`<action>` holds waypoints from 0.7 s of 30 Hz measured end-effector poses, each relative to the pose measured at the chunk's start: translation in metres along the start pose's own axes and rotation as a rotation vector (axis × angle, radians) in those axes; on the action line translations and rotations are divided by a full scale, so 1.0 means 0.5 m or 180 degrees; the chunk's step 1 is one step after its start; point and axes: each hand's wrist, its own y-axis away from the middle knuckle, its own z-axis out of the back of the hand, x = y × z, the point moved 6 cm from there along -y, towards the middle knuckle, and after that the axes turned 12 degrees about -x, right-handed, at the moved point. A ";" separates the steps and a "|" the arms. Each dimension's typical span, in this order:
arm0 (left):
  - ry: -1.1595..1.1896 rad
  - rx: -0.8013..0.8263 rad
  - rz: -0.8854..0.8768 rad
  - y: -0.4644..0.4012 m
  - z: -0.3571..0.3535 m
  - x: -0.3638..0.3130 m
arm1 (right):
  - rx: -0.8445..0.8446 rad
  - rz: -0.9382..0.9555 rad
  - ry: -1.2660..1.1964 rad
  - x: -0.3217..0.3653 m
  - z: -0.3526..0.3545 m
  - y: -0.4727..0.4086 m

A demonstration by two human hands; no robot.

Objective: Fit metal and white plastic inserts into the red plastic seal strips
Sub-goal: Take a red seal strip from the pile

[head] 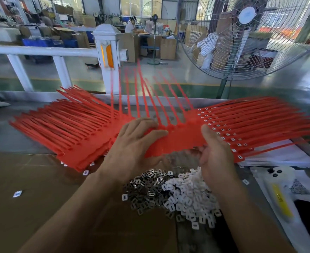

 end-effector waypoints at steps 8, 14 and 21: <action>-0.0113 0.1099 0.0287 0.058 -0.060 0.051 | -0.0322 0.0624 0.1984 -0.014 0.037 -0.006; 0.0132 0.0952 0.1103 0.089 -0.039 0.089 | -0.0483 0.0857 0.2701 -0.001 0.048 -0.013; -0.0413 0.0751 0.1851 0.120 -0.003 0.136 | -0.0560 0.1442 0.4128 0.023 0.042 0.001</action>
